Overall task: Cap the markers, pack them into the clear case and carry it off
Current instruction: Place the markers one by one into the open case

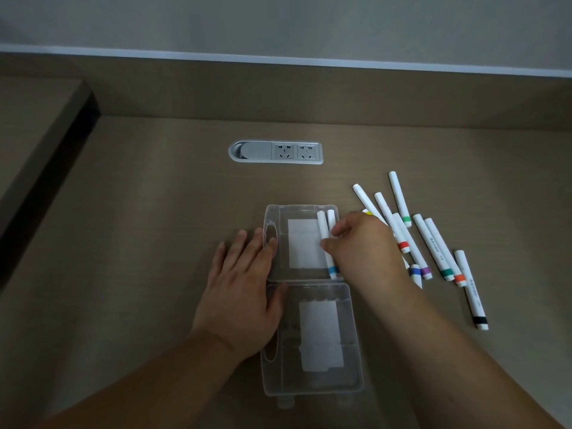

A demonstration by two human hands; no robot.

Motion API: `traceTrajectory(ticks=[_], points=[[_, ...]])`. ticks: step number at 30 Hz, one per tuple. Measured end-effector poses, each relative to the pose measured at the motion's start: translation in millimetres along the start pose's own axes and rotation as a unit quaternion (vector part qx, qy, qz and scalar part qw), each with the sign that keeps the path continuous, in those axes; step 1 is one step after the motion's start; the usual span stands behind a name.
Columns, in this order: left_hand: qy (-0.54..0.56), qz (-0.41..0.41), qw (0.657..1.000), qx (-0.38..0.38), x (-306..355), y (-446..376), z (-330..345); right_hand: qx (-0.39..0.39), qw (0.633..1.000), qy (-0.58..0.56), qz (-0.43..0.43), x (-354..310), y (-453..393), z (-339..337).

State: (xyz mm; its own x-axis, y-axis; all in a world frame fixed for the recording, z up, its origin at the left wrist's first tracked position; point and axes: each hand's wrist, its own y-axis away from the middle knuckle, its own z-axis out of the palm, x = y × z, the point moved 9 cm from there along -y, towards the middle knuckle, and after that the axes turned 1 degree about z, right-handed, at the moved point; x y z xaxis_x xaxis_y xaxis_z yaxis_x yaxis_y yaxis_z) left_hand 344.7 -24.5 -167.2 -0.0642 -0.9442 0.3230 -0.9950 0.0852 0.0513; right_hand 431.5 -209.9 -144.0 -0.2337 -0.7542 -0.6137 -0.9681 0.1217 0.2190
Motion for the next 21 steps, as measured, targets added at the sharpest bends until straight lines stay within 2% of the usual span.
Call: traceTrajectory(ticks=[5, 17, 19, 21], points=[[0.008, -0.001, 1.0, -0.002, 0, 0, 0, -0.008, 0.998, -0.053, 0.029, 9, -4, -2], [0.003, 0.0, 1.0, -0.005, -1, 0, 3, -0.082, 0.994, 0.055, 0.044, 7, -6, 13], [0.007, 0.0, 1.0, 0.0, 0, -1, 2, -0.07, 0.996, 0.047, 0.034, 9, -4, 9], [0.009, 0.002, 1.0, 0.0, 0, -1, 1, -0.007, 1.0, -0.005, 0.022, 19, -1, -10]])
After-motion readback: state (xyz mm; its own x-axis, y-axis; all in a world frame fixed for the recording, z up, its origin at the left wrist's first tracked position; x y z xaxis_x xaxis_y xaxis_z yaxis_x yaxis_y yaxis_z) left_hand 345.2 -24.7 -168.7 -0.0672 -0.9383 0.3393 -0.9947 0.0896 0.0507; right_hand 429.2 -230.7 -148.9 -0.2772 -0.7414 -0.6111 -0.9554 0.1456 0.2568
